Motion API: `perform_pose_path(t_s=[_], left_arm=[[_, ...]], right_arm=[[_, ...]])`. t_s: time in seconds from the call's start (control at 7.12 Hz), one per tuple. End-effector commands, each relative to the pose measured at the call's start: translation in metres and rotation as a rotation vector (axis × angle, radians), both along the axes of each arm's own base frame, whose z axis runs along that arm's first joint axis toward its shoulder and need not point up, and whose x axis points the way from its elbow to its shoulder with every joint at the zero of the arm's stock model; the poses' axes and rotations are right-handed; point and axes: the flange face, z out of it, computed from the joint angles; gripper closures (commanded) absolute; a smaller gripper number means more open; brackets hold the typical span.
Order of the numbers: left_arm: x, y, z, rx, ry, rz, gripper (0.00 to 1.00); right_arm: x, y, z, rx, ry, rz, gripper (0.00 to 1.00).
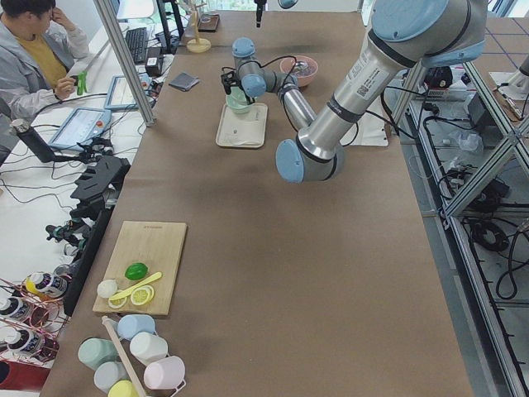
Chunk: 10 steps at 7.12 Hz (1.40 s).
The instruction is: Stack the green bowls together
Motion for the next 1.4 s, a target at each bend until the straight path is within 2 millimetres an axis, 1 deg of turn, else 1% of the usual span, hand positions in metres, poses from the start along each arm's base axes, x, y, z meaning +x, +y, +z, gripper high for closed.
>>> perform_pose_path(t_s=[0.0,0.14,0.42,0.56,0.7,0.84,0.98,1.12,1.26], left_arm=[[0.014,-0.015,-0.007,0.036,0.021,-0.03,1.0],[0.02,-0.023,-0.01,0.047,0.024,-0.073,1.0],[0.023,-0.024,-0.011,0.06,0.063,-0.082,1.0],[0.026,-0.027,-0.006,0.071,0.074,-0.083,0.6],[0.03,-0.03,0.0,0.109,0.093,-0.114,0.02],[0.037,-0.026,0.004,0.131,0.107,-0.131,0.01],[0.026,-0.025,0.001,0.136,0.117,-0.13,0.01],[-0.015,-0.017,0.04,0.099,0.124,-0.063,0.01],[-0.102,-0.032,0.09,0.123,0.107,-0.02,0.01]], right_arm=[[0.0,0.004,0.001,-0.007,-0.012,-0.002,0.0],[0.0,0.004,0.001,-0.01,-0.011,-0.001,0.0],[0.001,0.004,0.002,-0.012,-0.011,0.0,0.0],[0.001,0.005,0.003,-0.012,-0.01,-0.001,0.0],[0.002,0.008,0.005,-0.017,-0.009,0.0,0.0],[0.002,0.009,0.005,-0.017,-0.009,0.0,0.0],[0.001,0.008,0.004,-0.017,-0.009,0.0,0.0],[0.002,0.004,0.0,-0.009,-0.013,0.001,0.0],[0.002,0.002,-0.001,-0.005,-0.014,0.003,0.0]])
